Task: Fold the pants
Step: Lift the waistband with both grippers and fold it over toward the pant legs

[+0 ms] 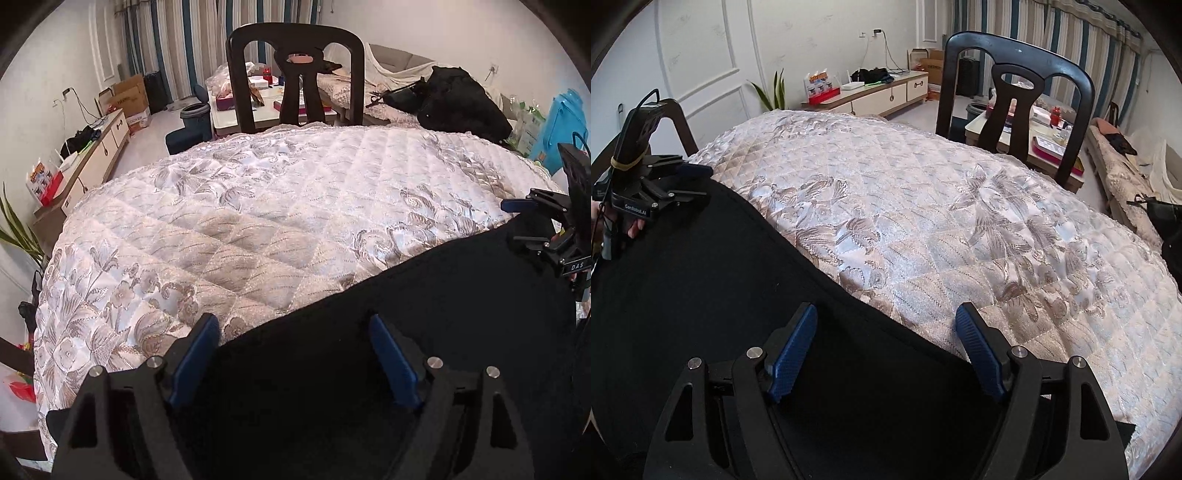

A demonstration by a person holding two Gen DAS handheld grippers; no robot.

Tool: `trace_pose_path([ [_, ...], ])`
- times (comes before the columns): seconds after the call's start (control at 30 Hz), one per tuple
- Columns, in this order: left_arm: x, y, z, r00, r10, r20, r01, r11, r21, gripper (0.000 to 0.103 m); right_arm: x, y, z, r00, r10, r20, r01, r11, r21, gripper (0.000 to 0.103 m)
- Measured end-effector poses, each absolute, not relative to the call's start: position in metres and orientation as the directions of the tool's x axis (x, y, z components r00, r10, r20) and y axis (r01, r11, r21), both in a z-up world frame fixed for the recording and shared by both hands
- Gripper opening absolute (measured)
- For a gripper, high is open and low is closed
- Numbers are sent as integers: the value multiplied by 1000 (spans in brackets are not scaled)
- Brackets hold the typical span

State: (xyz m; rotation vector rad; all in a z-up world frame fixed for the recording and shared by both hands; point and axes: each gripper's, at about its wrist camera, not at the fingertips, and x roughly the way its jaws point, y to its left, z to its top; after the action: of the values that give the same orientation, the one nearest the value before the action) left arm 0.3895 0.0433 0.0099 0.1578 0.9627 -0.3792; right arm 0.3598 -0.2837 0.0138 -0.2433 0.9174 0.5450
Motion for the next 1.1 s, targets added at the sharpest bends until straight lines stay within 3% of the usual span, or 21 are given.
trace_pose_path([
  [0.13, 389, 43, 10, 503, -260, -825, 405, 913, -41, 84, 356, -286, 16, 495, 341, -799, -540, 841, 25, 66],
  [0.23, 385, 44, 11, 506, -271, -819, 424, 905, -37, 78, 351, -288, 17, 493, 350, -796, -552, 833, 24, 49],
  [0.5, 378, 43, 17, 486, -294, -823, 475, 879, -34, 44, 340, -291, 18, 501, 361, -786, -554, 832, 30, 19],
  [0.77, 376, 51, 20, 495, -284, -821, 434, 900, -50, 18, 333, -293, 21, 510, 356, -783, -554, 832, 17, 7],
  [0.87, 368, 46, 23, 523, -253, -814, 449, 893, 10, 14, 325, -289, 25, 532, 343, -774, -553, 833, -10, 6],
  [1.1, 350, 48, 39, 583, -243, -775, 437, 898, 47, 13, 305, -289, 40, 598, 325, -732, -528, 848, -55, 5],
])
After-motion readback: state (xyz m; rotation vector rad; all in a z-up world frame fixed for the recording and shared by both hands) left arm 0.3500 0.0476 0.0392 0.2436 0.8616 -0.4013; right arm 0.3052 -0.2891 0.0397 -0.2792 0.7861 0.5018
